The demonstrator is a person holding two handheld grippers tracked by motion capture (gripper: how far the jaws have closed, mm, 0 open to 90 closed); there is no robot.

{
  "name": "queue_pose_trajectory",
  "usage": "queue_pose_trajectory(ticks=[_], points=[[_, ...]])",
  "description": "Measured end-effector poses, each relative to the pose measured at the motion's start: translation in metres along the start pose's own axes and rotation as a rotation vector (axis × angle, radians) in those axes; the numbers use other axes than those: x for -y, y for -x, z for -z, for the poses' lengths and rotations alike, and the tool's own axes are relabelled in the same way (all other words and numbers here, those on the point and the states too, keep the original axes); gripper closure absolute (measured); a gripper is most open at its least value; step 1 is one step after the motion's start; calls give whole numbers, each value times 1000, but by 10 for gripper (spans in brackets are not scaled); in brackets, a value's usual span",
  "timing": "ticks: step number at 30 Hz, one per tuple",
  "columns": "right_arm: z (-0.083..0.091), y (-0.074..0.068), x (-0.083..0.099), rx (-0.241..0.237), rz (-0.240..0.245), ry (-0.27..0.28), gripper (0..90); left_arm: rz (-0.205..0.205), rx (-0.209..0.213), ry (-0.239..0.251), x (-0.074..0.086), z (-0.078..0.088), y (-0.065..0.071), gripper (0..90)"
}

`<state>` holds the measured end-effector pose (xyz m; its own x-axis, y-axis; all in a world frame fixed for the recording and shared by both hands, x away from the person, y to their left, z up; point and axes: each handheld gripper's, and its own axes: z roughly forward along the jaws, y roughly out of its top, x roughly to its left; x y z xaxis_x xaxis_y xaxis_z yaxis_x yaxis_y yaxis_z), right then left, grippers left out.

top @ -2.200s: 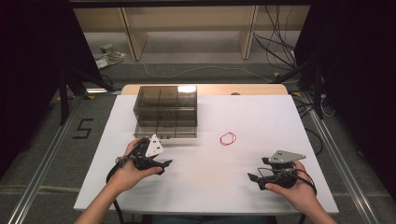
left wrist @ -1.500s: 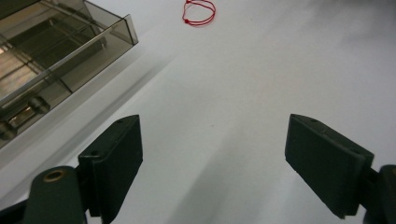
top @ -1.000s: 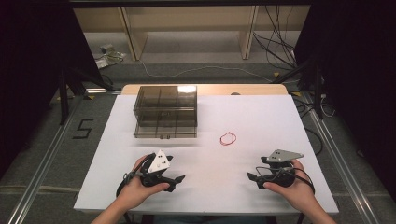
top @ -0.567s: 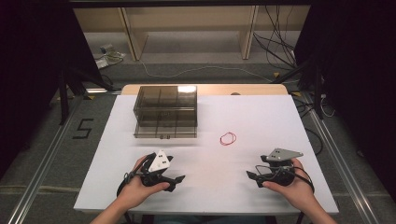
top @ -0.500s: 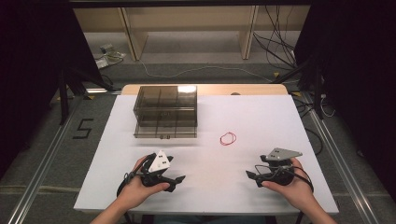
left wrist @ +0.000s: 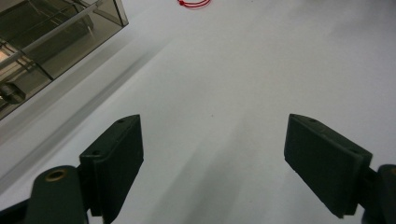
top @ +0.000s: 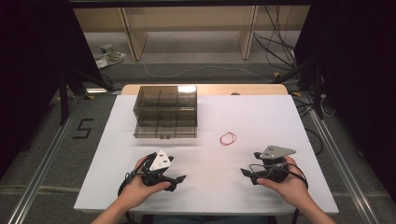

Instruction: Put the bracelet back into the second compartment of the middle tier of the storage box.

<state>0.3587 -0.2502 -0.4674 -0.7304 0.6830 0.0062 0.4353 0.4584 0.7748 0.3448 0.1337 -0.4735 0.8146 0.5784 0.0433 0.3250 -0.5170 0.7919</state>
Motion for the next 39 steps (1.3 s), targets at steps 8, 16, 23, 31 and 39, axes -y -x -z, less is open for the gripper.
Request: queue_pose_trajectory(ticks=[8, 16, 23, 31, 39], points=[[-34, 3, -29, 28, 17, 2, 226, -12, 7, -8, 0, -2, 0, 199], [-72, 11, -60, 86, 16, -33, 336, -10, 9, -7, 0, -2, 1, 200], [-104, 17, -72, 98, -3, -79, 403, -18, 14, -12, 0, -2, 1, 215], [-127, 20, -78, 108, -13, -126, 503, -14, 12, -8, 0, -1, 1, 213], [-132, 19, -80, 97, -43, -143, 570, -16, 13, -9, 0, -2, 1, 212]])
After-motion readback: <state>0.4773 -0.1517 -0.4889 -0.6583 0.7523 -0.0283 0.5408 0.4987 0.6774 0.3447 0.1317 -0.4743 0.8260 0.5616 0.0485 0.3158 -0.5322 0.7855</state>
